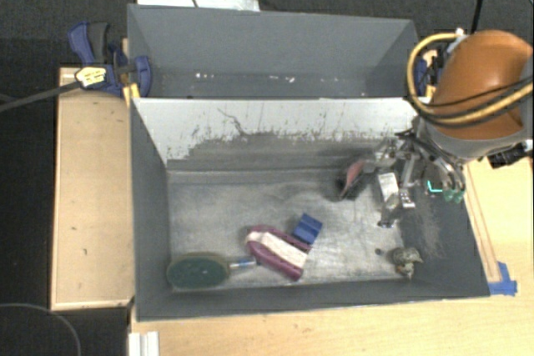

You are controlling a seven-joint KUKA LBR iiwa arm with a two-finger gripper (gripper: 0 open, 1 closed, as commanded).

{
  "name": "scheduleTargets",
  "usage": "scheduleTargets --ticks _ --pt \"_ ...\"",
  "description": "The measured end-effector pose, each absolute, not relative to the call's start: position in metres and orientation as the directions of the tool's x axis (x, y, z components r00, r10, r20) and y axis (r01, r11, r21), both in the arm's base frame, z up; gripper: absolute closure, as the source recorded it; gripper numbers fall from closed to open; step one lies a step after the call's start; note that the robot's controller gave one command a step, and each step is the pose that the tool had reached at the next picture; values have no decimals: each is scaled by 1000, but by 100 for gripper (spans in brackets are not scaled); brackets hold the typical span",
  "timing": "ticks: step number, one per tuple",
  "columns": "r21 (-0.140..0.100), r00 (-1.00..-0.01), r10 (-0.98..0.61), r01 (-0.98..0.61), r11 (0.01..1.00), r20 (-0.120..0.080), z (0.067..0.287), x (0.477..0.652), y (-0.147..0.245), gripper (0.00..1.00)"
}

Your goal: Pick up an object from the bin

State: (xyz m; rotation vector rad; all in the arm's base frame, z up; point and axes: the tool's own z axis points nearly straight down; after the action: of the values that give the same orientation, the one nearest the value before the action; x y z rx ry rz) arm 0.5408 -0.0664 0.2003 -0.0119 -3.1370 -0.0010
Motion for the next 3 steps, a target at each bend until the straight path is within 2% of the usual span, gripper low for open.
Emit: scheduleTargets --ticks 1,2,3 --pt "4 -999 37 37 999 3 131 582 -7 0" --pt "2 -1000 -7 -7 1000 -8 71 512 20 0" --pt "0 -1000 -8 -8 1000 -12 75 516 19 100"
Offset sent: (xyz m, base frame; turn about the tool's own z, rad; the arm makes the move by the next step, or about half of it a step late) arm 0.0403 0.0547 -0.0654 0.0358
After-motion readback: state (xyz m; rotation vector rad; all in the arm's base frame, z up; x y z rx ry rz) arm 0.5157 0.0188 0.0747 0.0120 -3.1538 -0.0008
